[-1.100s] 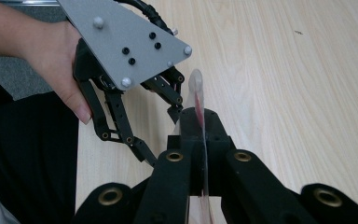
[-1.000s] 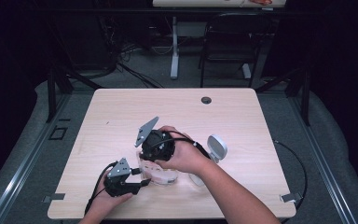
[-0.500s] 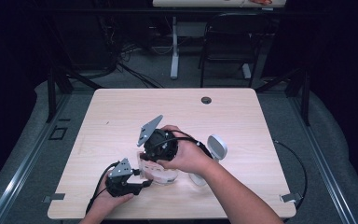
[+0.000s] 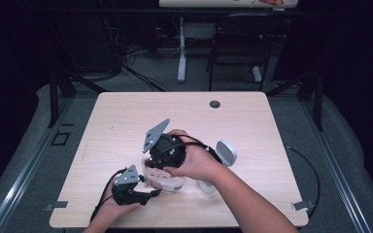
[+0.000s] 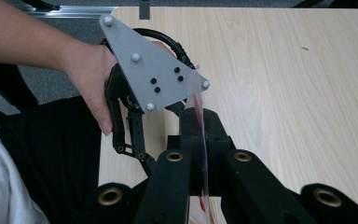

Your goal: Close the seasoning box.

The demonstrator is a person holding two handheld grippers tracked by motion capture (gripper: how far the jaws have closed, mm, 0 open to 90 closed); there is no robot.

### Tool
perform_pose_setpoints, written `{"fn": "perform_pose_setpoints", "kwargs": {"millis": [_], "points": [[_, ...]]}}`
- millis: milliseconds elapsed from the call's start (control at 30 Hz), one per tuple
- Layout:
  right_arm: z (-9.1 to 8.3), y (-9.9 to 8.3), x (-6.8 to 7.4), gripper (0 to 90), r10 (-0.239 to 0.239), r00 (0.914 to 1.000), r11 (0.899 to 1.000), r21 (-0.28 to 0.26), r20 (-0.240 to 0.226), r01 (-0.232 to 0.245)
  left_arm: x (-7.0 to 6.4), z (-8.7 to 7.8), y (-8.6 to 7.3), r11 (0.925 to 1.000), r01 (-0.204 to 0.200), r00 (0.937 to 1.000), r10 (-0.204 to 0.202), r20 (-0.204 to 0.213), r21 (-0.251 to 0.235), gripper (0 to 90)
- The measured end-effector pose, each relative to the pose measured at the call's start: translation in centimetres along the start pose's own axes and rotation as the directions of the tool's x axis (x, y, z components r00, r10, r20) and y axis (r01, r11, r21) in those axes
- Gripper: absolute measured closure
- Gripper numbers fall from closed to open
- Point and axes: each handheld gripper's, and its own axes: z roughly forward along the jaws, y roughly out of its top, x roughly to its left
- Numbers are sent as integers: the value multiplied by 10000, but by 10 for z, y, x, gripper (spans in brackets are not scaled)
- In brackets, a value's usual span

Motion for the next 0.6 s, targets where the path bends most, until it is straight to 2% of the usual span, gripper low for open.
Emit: {"fn": "perform_pose_setpoints", "kwargs": {"millis": [133, 167, 233, 300, 400, 600], "points": [[-1, 1, 1, 900, 6, 10000, 10000, -95, -69, -6, 2, 0, 0, 9999, -95, 9999, 96, 125, -76, 377], [-1, 1, 0, 900, -2, 10000, 9999, -105, -98, 1, 3, 1, 1, 9998, -194, 9996, 195, 203, -76, 377], [-2, 2, 0, 900, -21, 9999, 9999, -115, -128, 20, 4, 3, 2, 10000, -64, 9990, 66, 445, -38, 377], [-2, 2, 1, 900, -35, 10000, 9999, -95, -66, 34, 3, 6, 3, 9999, -147, 9979, 148, 635, -17, 381], [-3, 3, 1, 900, -31, 9999, 9999, -162, -111, 30, 2, 9, 5, 9998, -188, 9968, 197, 773, -115, 391], [-5, 2, 0, 900, 22, 9999, 9998, -201, -115, -25, 1, 8, 5, 9995, -296, 9966, 301, 771, -75, 431]]}}
